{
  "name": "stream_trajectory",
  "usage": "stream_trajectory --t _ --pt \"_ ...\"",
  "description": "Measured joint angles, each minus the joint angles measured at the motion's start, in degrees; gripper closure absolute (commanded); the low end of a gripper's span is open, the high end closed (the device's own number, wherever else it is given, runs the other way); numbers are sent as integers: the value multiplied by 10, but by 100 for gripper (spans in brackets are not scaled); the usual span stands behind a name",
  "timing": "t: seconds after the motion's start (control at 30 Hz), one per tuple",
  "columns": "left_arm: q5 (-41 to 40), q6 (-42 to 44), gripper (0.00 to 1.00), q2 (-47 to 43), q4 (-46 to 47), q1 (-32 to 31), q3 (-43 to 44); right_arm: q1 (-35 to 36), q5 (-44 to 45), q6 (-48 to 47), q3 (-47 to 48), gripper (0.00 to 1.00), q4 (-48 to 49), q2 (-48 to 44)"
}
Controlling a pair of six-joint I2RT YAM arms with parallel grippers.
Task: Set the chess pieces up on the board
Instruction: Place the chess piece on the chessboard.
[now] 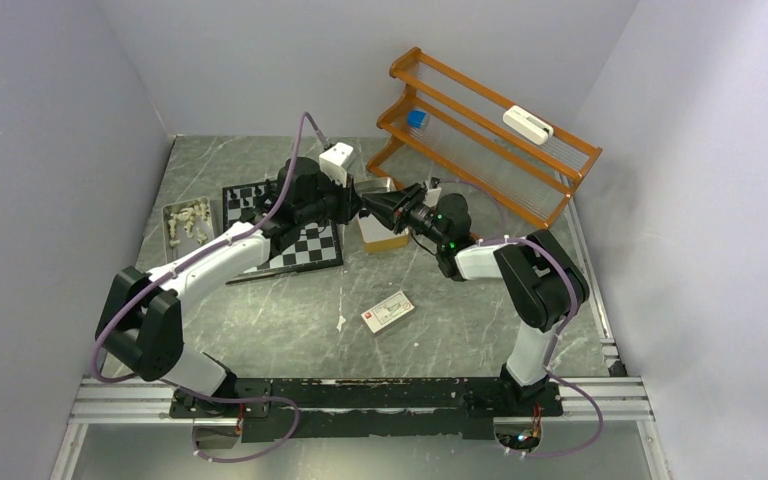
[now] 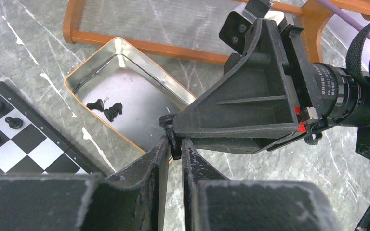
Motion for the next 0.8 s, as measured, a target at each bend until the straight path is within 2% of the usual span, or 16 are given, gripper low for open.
stream_trajectory --t 0.17,0.33,0.6,0.7,0.8 --pt "-3 -6 88 1 0 1 0 -1 0 -2 -1 68 3 1" --pt "-3 -17 90 1 -7 0 4 -1 -2 -17 -6 58 2 1" --pt "-10 -25 92 1 -87 -2 40 -8 -12 -53 -32 46 -1 -5" --pt "-22 -27 93 1 -124 1 57 -16 -15 -76 -43 35 -19 -18" --pt "-31 -30 93 1 -162 12 72 -30 -16 -111 -45 31 -60 -39"
